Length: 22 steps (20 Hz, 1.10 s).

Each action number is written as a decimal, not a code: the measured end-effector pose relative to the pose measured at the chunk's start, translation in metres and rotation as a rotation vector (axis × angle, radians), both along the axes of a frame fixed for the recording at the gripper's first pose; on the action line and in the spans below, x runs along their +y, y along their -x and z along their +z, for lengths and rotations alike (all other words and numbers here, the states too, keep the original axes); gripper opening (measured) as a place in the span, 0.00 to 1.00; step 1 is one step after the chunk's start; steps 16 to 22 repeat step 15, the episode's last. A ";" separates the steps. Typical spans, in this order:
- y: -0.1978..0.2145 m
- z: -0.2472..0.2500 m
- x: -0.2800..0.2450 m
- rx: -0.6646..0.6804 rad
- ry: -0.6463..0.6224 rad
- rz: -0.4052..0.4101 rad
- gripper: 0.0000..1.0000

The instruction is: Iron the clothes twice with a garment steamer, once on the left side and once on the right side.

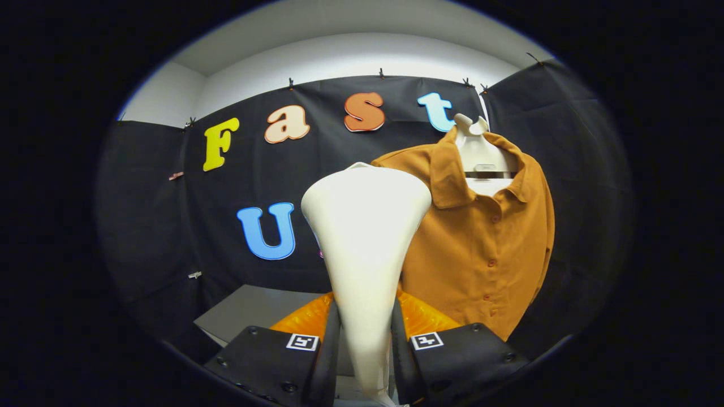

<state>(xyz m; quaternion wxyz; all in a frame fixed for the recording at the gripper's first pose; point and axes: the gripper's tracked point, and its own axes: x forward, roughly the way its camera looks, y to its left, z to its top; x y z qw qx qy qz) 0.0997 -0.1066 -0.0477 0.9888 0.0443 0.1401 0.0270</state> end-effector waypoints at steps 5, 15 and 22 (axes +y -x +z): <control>0.007 0.002 0.060 0.006 -0.006 0.071 0.45; 0.032 0.006 0.095 -0.039 0.070 0.047 0.44; 0.032 0.006 0.095 -0.039 0.070 0.047 0.44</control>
